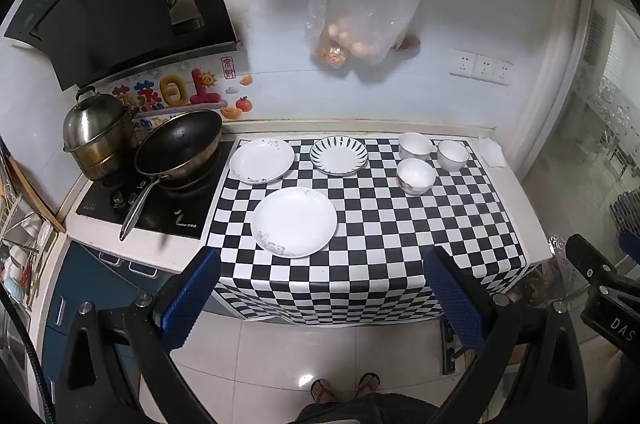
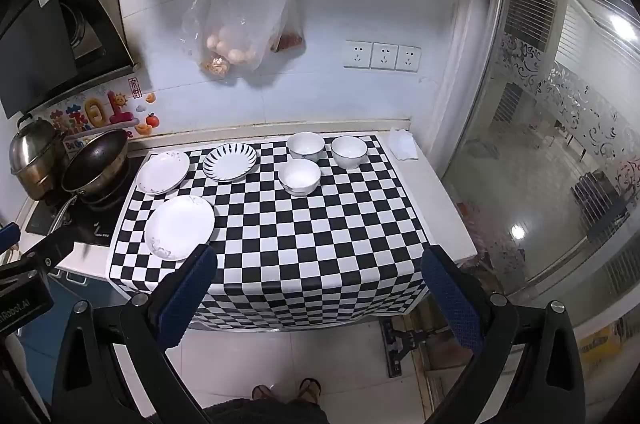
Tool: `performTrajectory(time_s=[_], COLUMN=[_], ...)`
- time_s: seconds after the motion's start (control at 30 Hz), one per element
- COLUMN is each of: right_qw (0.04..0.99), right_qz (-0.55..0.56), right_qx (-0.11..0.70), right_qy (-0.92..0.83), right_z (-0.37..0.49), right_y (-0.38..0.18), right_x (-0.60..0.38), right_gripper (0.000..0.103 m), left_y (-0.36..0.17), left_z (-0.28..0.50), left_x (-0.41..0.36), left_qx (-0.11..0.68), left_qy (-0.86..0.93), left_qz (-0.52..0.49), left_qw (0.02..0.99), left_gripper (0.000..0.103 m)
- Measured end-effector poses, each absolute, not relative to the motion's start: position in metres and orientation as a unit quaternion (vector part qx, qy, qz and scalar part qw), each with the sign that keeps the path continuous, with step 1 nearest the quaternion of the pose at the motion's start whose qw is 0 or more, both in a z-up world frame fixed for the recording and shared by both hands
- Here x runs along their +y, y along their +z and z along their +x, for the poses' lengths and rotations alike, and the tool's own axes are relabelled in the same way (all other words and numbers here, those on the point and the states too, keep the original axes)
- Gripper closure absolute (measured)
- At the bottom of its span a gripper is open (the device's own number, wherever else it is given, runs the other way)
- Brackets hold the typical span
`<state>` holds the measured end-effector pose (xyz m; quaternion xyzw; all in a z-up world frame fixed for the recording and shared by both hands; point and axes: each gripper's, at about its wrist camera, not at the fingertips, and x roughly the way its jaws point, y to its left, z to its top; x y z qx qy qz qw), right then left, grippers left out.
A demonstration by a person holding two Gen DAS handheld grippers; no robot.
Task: Organize plates and bowls
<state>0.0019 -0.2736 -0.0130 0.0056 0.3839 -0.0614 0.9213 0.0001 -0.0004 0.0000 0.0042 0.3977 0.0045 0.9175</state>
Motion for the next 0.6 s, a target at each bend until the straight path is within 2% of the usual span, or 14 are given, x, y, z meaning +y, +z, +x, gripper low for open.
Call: performTrajectory(time_s=[0.6], right_qw=[0.920], right_qz=[0.007], right_qx=[0.386], right_qy=[-0.060], right_z=[0.0062], right_y=[-0.0148], right_x=[-0.2726], right_gripper=[0.000], left_y=[-0.0001], left_z=[0.0003], left_x=[0.0000], left_qx=[0.397], left_qy=[0.004], left_qz=[0.003], left_qw=[0.918], left_gripper=[0.000])
